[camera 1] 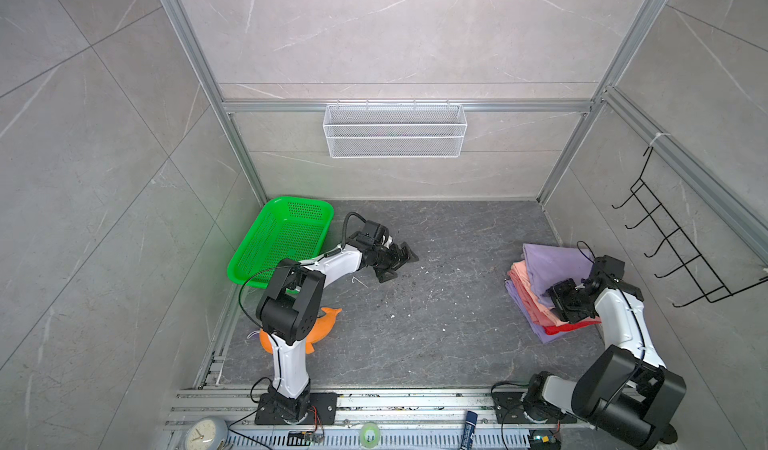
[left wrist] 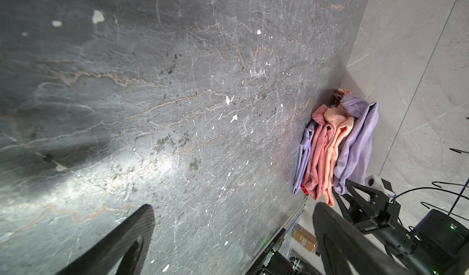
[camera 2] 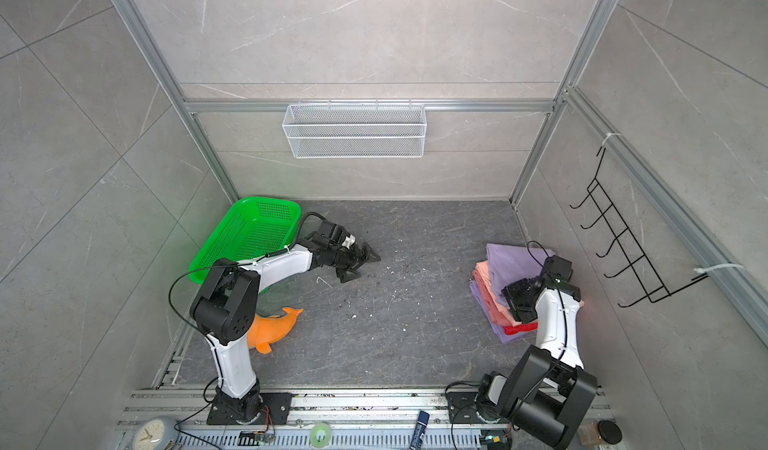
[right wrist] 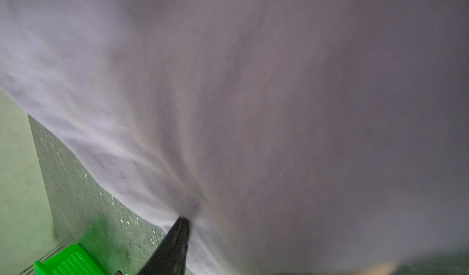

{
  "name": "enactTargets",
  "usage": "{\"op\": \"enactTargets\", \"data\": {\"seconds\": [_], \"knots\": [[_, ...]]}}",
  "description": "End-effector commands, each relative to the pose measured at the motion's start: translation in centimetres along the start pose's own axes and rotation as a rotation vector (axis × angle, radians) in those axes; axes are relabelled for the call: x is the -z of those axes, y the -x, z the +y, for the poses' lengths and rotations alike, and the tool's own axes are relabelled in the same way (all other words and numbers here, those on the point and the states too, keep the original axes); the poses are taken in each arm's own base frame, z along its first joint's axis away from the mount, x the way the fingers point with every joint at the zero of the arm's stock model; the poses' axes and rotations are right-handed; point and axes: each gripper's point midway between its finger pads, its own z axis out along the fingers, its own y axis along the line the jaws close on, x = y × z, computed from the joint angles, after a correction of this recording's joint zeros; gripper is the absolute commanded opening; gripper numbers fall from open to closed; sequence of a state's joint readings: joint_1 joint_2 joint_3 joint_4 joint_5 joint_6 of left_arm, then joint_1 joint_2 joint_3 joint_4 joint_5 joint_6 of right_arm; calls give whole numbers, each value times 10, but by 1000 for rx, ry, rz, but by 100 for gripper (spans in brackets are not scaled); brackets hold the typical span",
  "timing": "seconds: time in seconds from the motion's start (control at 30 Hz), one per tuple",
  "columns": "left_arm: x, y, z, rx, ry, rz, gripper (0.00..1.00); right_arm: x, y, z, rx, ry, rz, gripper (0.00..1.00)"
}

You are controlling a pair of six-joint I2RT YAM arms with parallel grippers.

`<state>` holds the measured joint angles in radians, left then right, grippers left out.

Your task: Fold and stack the t-shirts

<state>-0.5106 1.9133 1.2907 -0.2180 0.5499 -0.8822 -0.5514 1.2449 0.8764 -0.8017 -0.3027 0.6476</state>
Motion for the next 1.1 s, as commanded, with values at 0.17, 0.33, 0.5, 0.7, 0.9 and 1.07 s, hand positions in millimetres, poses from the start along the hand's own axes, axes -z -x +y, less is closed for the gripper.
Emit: {"op": "enactTargets", "data": {"seconds": [0.17, 0.33, 0.5, 0.7, 0.9, 1.07], "knots": [[13, 1, -14, -25, -20, -29, 100, 1, 13, 2, 0, -7, -46, 17], [13, 1, -13, -26, -18, -28, 100, 20, 20, 8, 44, -11, -87, 7], [13, 0, -13, -25, -18, -20, 100, 54, 34, 12, 115, -53, -148, 5], [13, 1, -16, -34, -19, -17, 100, 70, 29, -6, 153, -116, -124, 4], [13, 1, -15, -37, -13, -15, 100, 51, 17, -42, 122, -173, -72, 4], [15, 1, -17, -40, -16, -19, 100, 29, 19, -55, 54, -159, -47, 5]]}}
